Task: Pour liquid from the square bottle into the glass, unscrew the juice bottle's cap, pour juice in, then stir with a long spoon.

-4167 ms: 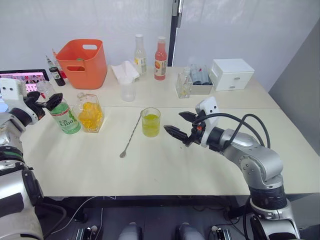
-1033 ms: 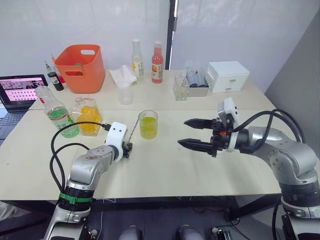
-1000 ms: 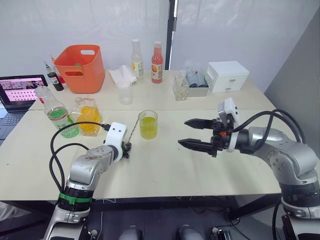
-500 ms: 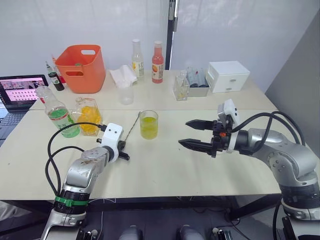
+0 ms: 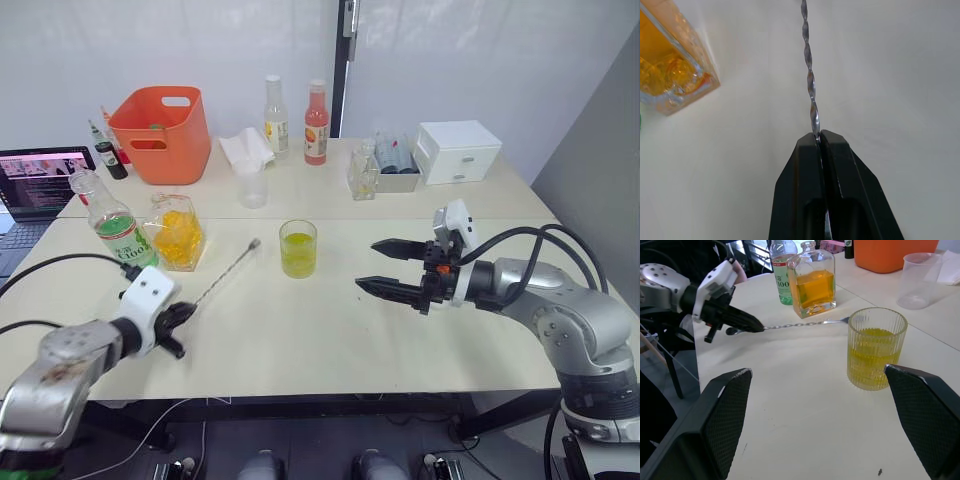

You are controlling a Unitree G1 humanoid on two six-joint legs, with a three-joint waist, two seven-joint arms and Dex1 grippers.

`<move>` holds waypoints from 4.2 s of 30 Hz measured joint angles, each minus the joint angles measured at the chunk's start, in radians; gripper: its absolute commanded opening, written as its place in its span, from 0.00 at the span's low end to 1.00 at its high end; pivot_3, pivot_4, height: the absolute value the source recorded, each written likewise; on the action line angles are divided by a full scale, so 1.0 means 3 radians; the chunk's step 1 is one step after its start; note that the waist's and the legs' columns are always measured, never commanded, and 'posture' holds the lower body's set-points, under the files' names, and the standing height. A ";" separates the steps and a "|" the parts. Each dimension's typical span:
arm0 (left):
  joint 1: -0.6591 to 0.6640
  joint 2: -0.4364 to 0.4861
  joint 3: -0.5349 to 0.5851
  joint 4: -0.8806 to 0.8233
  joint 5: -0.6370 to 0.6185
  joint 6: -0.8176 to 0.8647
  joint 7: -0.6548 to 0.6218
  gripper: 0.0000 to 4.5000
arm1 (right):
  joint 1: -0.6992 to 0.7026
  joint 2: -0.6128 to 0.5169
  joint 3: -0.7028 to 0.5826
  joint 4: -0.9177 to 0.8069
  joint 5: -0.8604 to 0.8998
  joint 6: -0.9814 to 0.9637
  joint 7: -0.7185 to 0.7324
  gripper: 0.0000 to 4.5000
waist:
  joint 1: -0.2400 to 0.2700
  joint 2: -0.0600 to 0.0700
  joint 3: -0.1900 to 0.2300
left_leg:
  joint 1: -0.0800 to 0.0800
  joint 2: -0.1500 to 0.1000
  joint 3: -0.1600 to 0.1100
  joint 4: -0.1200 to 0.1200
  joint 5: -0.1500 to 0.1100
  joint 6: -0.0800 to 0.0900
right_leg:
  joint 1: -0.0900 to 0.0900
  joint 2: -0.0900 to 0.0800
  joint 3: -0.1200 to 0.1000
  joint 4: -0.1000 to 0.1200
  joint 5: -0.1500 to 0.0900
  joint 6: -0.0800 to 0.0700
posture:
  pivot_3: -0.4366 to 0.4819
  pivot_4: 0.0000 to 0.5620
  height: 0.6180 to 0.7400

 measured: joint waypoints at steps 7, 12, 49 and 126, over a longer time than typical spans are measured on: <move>0.0349 0.0279 0.0335 0.0545 -0.0016 -0.0978 -0.0905 0.01 | -0.0043 0.0078 0.0056 0.0060 -0.0056 -0.0001 -0.0006 1.00 | 0.0016 0.0002 0.0001 | 0.0000 0.0005 0.0017 -0.0001 0.0000 0.0000 | 0.0000 -0.0002 -0.0009 -0.0008 -0.0001 -0.0008 | 0.48 0.27 0.79; 0.0109 0.0282 0.0129 0.0850 0.0037 -0.1409 -0.1174 0.01 | -0.0071 0.0118 0.0068 0.0104 -0.0086 -0.0001 -0.0001 1.00 | 0.0011 0.0001 0.0001 | -0.0004 0.0006 0.0019 -0.0001 0.0000 0.0000 | -0.0002 0.0001 -0.0009 -0.0009 0.0000 -0.0007 | 0.48 0.27 0.79; -0.0597 0.0479 -0.0558 0.1492 0.0103 -0.0986 -0.1700 0.01 | -0.0039 0.0186 -0.0096 0.0101 -0.0323 -0.0001 -0.0355 1.00 | 0.0007 0.0003 0.0001 | -0.0002 0.0003 0.0025 0.0000 0.0000 0.0001 | -0.0005 0.0004 -0.0005 0.0003 -0.0001 -0.0005 | 0.48 0.27 0.79; -0.1038 -0.0655 0.0075 -0.0084 -0.2475 0.0799 -0.0332 0.00 | -0.0395 0.1781 -0.0366 0.0229 0.1724 0.0627 -0.2237 0.01 | -0.0081 0.0000 0.0002 | -0.0007 -0.0002 -0.0014 0.0003 0.0000 0.0000 | -0.0002 0.0013 -0.0007 0.0008 0.0000 -0.0002 | 0.48 0.27 0.79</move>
